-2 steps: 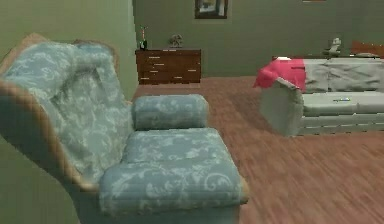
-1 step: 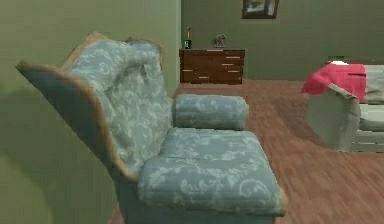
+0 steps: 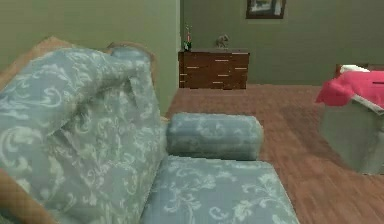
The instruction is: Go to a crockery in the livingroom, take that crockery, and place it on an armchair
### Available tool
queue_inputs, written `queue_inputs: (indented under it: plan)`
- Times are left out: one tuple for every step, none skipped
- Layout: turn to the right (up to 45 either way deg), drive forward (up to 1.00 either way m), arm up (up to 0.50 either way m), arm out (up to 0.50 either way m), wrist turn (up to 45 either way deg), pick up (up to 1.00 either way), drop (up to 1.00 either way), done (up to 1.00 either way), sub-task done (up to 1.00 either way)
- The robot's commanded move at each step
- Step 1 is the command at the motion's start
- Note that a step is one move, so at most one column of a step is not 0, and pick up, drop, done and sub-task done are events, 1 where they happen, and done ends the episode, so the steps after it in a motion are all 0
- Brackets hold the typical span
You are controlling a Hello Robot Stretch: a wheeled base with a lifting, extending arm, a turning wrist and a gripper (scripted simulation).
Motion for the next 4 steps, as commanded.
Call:
queue_inputs:
  plan:
    - [21.0,0.0,0.0,0.0,0.0,0.0,0.0,0.0,0.0]
    - [-21.0,0.0,0.0,0.0,0.0,0.0,0.0,0.0,0.0]
    - [18.0,0.0,0.0,0.0,0.0,0.0,0.0,0.0,0.0]
    - [-9.0,0.0,0.0,0.0,0.0,0.0,0.0,0.0,0.0]
